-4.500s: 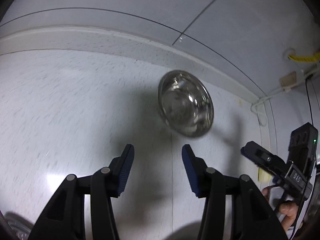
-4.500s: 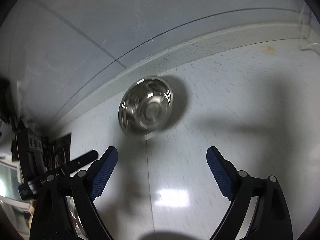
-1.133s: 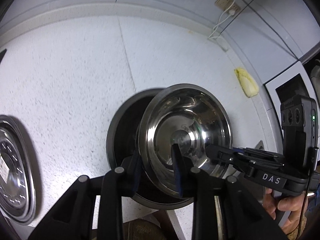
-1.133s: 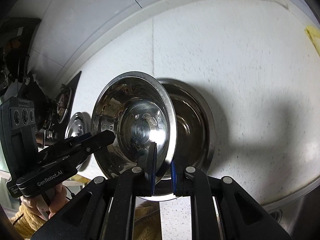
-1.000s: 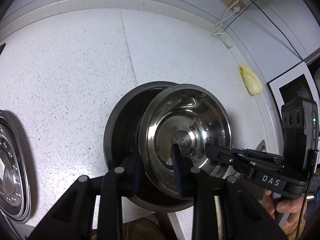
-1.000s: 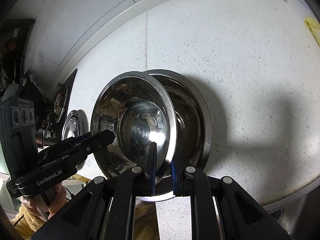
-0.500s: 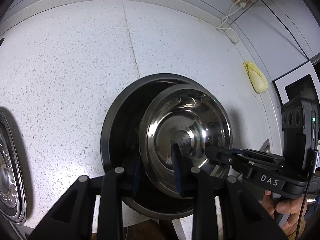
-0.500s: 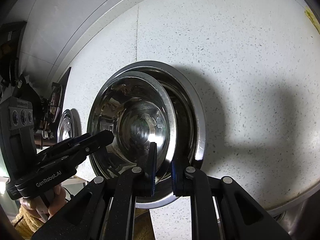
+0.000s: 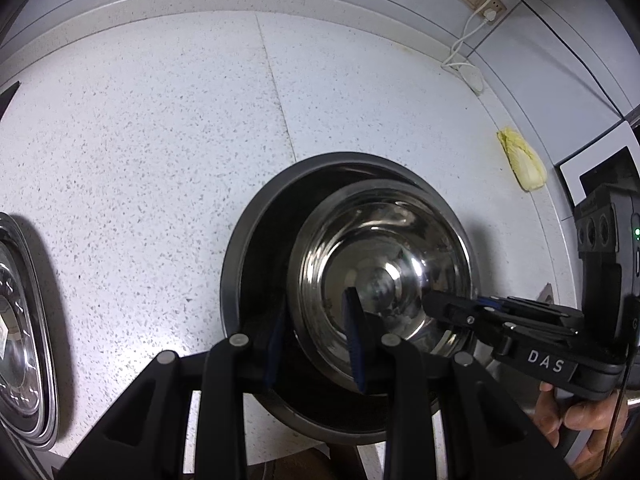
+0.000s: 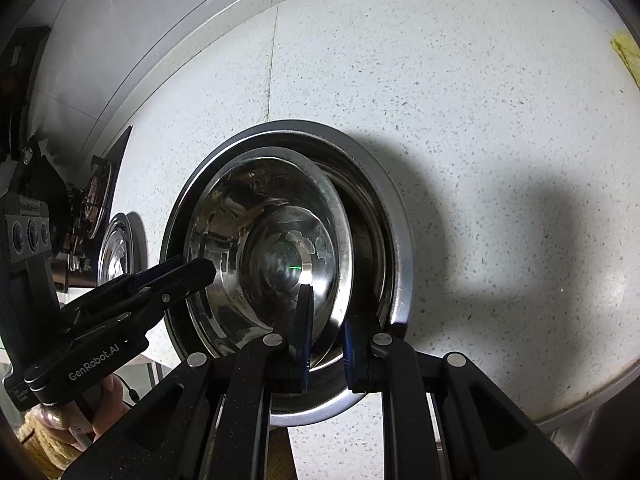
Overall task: Organize plates and bowls
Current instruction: 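Carry the small bowl with both tools and lower it into the nested bowls, then open both tools to release the small bowl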
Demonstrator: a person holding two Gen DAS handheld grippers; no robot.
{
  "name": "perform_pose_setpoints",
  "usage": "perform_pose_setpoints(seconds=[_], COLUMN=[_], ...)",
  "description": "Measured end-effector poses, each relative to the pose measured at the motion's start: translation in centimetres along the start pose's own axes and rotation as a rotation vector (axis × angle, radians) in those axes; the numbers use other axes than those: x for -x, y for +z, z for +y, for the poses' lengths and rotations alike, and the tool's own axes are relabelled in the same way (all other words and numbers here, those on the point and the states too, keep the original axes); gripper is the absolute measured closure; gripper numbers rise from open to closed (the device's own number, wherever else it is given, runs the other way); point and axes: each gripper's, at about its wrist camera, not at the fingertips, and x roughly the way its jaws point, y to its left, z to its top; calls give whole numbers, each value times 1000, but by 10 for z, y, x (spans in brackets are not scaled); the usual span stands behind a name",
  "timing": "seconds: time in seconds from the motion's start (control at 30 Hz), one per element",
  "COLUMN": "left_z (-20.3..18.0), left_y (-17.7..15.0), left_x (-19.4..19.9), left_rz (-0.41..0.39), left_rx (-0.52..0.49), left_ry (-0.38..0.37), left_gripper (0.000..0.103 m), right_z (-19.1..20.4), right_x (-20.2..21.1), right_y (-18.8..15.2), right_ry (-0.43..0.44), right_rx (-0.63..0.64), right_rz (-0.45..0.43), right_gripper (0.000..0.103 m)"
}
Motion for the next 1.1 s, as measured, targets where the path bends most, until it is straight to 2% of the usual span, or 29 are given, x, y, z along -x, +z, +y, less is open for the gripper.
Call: perform_pose_setpoints(seconds=[0.47, 0.63, 0.9, 1.1], left_z=[-1, -1, -5, -1], left_y=[-3, -4, -7, -7], left_x=[14, 23, 38, 60], left_rz=[-67, -107, -160, -220], left_rx=[-43, -69, -88, -96], left_ry=[26, 36, 55, 60], left_gripper=[77, 75, 75, 75], right_z=[2, 1, 2, -3], right_x=[10, 17, 29, 50], right_y=[-1, -2, -5, -6], right_ry=[-4, -12, -20, -17], right_rx=[13, 22, 37, 34], right_rz=[-40, -75, -123, -192], right_gripper=[90, 76, 74, 69])
